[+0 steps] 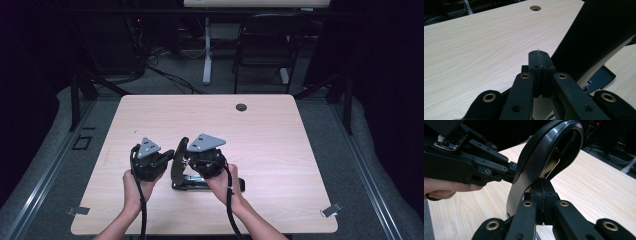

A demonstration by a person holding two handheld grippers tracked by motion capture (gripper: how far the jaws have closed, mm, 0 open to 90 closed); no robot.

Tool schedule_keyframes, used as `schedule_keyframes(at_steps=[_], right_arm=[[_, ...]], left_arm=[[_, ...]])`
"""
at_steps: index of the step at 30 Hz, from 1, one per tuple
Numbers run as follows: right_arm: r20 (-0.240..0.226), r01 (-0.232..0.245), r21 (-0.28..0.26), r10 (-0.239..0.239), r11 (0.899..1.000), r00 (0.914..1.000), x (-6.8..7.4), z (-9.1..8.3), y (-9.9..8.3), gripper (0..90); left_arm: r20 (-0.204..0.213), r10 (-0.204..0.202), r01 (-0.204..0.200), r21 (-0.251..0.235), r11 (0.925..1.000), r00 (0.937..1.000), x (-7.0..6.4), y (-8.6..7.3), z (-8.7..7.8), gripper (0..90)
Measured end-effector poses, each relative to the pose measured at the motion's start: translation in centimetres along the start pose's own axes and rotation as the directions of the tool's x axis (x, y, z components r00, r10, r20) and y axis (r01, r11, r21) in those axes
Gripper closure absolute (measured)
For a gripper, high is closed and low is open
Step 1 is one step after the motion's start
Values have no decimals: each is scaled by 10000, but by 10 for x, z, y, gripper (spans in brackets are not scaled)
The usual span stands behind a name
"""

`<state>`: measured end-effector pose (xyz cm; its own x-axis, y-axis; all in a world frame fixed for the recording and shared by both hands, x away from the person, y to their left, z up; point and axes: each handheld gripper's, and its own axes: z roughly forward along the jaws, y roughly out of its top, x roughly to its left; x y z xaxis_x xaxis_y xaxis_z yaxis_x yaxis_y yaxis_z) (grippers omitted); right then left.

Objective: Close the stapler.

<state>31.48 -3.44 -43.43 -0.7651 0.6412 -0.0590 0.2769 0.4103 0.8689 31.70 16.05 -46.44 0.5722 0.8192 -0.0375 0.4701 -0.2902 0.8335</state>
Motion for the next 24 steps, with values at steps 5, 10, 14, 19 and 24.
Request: schedule_keyframes(at_steps=[5,10,14,19,24], right_arm=[[65,-297,-79,297,9995,9995,-6,-7,-10,900],[108,-609,-196,611,9980,9981,-11,-12,-20,900],[175,-946,-229,950,9953,9953,-17,-16,-32,900],[159,-1560,-277,1564,9874,9876,-26,-19,-49,900],[233,-2006,-249,2012,9794,9793,-33,-21,-64,900]], left_arm=[[81,109,-110,110,9999,9999,-4,1,6,900],[169,185,-188,186,9997,9997,-8,2,12,900],[293,350,-360,347,9988,9990,-12,2,18,900],[414,537,-557,470,9973,9977,-18,2,25,900],[508,651,-681,604,9958,9966,-23,1,32,893]])
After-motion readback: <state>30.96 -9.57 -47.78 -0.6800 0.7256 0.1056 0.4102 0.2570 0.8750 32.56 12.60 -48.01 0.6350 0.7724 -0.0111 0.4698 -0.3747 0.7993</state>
